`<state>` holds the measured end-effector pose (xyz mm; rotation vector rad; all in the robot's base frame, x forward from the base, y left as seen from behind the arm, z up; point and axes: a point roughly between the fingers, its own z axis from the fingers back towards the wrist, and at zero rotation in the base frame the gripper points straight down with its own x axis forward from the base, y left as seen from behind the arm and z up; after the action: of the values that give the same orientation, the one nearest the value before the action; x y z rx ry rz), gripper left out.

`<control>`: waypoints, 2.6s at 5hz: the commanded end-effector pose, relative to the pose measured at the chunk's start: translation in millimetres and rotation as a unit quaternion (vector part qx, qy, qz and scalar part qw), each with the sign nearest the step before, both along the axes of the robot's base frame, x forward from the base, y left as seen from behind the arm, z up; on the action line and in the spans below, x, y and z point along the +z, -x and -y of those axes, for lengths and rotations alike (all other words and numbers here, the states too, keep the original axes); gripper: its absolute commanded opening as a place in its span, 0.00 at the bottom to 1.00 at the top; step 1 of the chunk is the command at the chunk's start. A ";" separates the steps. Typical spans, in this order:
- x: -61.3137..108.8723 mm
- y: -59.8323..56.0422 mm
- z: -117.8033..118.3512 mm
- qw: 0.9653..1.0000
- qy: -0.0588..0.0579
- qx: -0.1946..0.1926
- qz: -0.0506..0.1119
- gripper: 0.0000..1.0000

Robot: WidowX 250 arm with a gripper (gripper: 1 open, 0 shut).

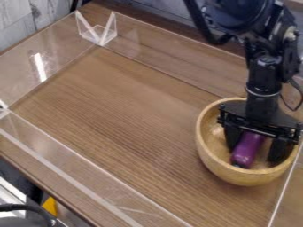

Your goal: Remove the purple eggplant from inside the brown bowl and put it on the table

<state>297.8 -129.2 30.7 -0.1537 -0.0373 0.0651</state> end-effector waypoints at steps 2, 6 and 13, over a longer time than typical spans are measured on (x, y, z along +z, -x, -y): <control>11.7 -3.8 1.6 1.000 0.009 0.008 0.022 1.00; 35.9 2.4 -2.3 0.999 0.016 0.008 0.035 0.00; 115.5 39.2 -39.3 0.996 0.029 -0.004 0.086 0.00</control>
<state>256.3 -92.0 132.0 -0.2059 -0.1547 0.0408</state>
